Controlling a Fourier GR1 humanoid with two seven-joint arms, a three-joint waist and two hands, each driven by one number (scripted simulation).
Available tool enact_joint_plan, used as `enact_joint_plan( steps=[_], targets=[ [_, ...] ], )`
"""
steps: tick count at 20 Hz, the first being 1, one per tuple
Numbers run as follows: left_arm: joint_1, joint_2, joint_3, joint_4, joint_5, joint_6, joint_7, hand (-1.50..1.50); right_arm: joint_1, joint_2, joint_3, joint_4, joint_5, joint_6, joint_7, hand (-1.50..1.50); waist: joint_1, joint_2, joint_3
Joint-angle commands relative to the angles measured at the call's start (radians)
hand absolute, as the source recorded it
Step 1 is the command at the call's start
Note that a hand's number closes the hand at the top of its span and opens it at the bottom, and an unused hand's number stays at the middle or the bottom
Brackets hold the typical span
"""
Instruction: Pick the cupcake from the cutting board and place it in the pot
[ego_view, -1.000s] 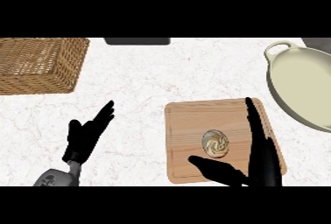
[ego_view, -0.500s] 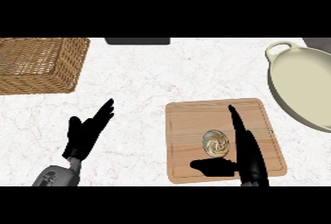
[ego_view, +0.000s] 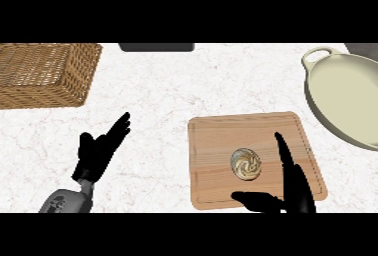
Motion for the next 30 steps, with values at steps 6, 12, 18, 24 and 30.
enact_joint_plan(
  steps=[6, 12, 18, 24, 30],
  targets=[
    [-0.007, -0.004, 0.036, 0.012, -0.014, -0.036, 0.014, 0.0, 0.003, 0.055, -0.065, 0.073, -0.232, 0.0, -0.278, -1.5, 0.002, 0.0, 0.0],
    [-0.007, -0.026, 0.051, -0.006, -0.037, -0.047, 0.022, 0.0, 0.056, 0.089, -0.113, 0.144, -0.363, 0.016, -0.428, -1.5, 0.0, 0.0, 0.0],
    [0.023, -0.031, 0.071, -0.059, -0.033, -0.066, 0.064, 0.0, -0.023, 0.101, -0.173, 0.353, -0.496, 0.04, -0.577, -1.5, 0.003, 0.0, 0.0],
    [0.048, -0.068, 0.037, -0.091, -0.074, -0.032, 0.046, 0.0, -0.106, 0.051, -0.109, 0.537, -0.394, 0.003, -0.685, 1.5, 0.013, 0.001, 0.0],
    [0.015, -0.024, 0.098, -0.023, -0.028, -0.107, 0.026, 0.0, -0.089, 0.1, -0.091, 0.609, -0.555, -0.017, -0.855, 1.5, 0.005, 0.002, 0.001]
  ],
)
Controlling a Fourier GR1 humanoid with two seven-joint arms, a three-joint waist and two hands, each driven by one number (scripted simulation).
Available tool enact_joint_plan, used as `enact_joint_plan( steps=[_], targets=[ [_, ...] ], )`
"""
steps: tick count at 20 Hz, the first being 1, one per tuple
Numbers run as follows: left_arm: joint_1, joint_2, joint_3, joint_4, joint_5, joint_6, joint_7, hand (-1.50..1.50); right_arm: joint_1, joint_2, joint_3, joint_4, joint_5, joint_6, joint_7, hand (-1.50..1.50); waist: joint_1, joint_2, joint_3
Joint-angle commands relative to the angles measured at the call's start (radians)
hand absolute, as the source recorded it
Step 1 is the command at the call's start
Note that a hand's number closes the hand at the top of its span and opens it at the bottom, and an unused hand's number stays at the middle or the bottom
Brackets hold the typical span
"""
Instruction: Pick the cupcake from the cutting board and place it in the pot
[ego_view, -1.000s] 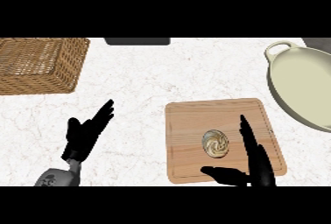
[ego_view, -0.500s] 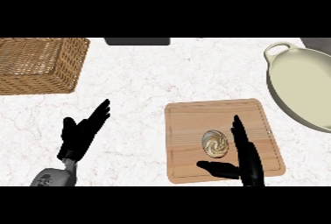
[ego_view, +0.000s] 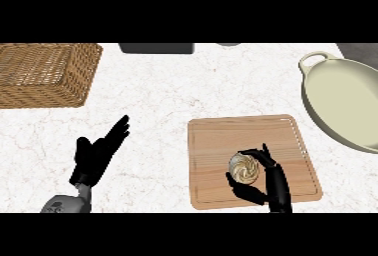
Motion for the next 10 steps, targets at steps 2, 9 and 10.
enact_joint_plan(
  steps=[2, 9, 10],
  targets=[
    [0.006, -0.019, -0.02, -0.053, -0.021, 0.021, 0.038, 0.0, -0.067, 0.017, -0.01, 0.123, -0.11, 0.014, -0.026, 1.5, 0.012, 0.023, 0.023],
    [-0.005, -0.016, 0.011, -0.033, -0.02, 0.026, 0.031, 0.0, 0.047, -0.186, -0.176, 0.053, -0.251, 0.122, -0.217, 1.5, -0.011, 0.021, 0.024],
    [0.024, -0.001, 0.028, -0.015, 0.01, -0.006, 0.016, 0.0, 0.068, -0.241, -0.242, 0.044, -0.296, 0.154, -0.239, 1.5, -0.019, 0.021, 0.024]
  ],
)
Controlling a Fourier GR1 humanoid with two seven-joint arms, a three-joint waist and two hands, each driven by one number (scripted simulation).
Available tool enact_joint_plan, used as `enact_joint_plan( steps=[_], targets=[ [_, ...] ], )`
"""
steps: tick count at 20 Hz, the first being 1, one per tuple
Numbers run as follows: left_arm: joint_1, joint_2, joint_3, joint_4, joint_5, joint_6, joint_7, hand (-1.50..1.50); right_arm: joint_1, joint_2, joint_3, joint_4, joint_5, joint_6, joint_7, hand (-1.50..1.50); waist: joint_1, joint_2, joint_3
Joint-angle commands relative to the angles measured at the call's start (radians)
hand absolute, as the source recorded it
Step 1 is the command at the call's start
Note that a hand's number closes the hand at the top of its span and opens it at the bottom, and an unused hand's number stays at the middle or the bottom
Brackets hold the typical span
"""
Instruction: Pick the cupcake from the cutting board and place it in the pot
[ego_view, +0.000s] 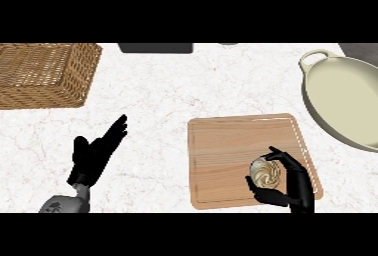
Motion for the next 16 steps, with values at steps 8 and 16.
enact_joint_plan(
  steps=[8, 16],
  targets=[
    [0.005, 0.009, 0.021, -0.003, 0.021, -0.013, 0.009, 0.0, 0.134, -0.543, -0.542, 0.289, -0.314, 0.406, -0.208, 1.5, -0.017, 0.018, 0.018],
    [0.055, 0.001, -0.006, -0.071, -0.008, -0.018, 0.017, 0.0, -0.001, -0.702, -0.583, 0.665, -0.185, 0.461, -0.395, 1.5, 0.013, 0.017, 0.015]
  ],
)
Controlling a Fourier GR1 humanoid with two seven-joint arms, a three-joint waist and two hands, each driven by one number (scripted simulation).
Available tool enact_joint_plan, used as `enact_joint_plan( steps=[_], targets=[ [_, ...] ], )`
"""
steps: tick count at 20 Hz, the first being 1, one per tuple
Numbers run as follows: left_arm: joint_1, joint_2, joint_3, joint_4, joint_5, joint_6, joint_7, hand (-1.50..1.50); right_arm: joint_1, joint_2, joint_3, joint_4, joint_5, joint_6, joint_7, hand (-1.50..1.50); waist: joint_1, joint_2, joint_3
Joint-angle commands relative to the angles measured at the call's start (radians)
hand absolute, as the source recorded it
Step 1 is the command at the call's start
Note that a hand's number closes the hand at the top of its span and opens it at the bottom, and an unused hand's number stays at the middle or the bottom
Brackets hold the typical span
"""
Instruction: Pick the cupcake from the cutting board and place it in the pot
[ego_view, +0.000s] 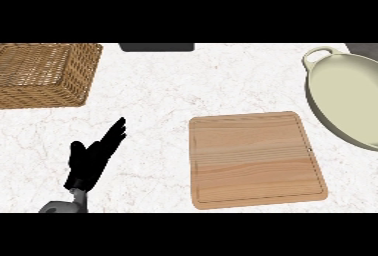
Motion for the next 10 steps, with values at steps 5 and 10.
enact_joint_plan(
  steps=[5, 10],
  targets=[
    [-0.037, 0.011, 0.037, 0.011, 0.009, -0.021, 0.034, 0.0, -0.04, -0.083, -0.02, 0.038, 0.096, -0.134, -0.069, 1.5, 0.001, -0.001, -0.003],
    [0.03, 0.008, 0.022, -0.006, -0.015, -0.031, -0.013, 0.0, -0.041, -0.124, -0.003, -0.153, 0.118, -0.217, 0.132, 1.5, 0.001, -0.002, -0.004]
  ],
)
